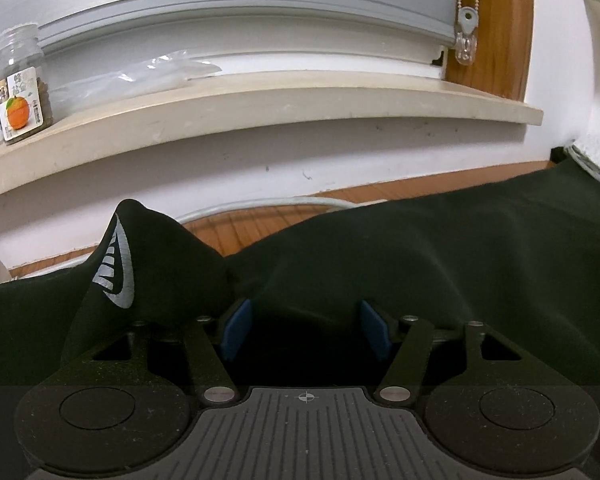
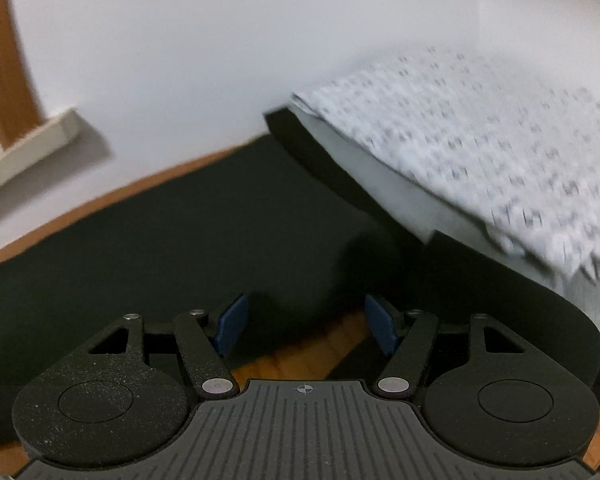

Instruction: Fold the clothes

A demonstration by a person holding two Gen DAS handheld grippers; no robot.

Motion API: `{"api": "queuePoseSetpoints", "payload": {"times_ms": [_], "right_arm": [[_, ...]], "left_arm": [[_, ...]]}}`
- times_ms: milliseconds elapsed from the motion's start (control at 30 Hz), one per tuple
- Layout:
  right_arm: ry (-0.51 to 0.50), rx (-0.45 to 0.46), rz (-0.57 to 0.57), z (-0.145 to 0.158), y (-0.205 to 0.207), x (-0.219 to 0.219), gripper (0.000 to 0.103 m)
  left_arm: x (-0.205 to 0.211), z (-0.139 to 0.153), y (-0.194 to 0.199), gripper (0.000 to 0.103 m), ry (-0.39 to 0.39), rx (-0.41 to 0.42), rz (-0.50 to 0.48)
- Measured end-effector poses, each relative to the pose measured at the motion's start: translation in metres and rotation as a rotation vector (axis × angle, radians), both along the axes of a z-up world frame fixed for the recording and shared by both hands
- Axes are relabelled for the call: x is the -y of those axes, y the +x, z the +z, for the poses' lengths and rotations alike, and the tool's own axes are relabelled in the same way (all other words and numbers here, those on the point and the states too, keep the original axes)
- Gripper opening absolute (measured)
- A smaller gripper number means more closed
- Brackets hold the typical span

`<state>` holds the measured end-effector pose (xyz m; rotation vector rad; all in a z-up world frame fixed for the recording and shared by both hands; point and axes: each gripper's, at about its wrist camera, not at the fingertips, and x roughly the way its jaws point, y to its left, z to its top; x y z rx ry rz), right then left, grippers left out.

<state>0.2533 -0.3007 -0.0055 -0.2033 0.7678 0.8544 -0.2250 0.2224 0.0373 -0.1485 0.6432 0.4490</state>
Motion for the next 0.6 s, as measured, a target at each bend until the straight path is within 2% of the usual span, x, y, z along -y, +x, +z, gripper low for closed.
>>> {"api": "queuePoseSetpoints", "payload": {"times_ms": [233, 333, 367, 400, 533, 600], "right_arm": [[-0.016, 0.043, -0.005, -0.004, -0.003, -0.014, 0.066], [0.000, 0.044, 0.028, -0.003, -0.002, -0.024, 0.045], [0.002, 0.046, 0.031, -0.003, -0.002, -0.027, 0.031], [0.005, 0.059, 0.037, -0.002, -0.004, -0.027, 0.026], [0.062, 0.173, 0.075, 0.008, -0.028, -0.019, 0.024], [0.085, 0.121, 0.071, 0.009, -0.026, -0.016, 0.031]], "left_arm": [[0.000, 0.000, 0.001, 0.066, -0.002, 0.000, -0.001], [-0.001, 0.000, 0.001, 0.066, -0.003, 0.001, -0.001], [-0.001, 0.000, 0.001, 0.067, -0.003, 0.001, -0.001], [-0.001, 0.000, 0.001, 0.067, -0.004, 0.001, -0.001], [0.000, -0.001, 0.001, 0.068, -0.002, -0.001, -0.002], [0.000, -0.001, 0.001, 0.068, -0.001, -0.002, -0.002]]}}
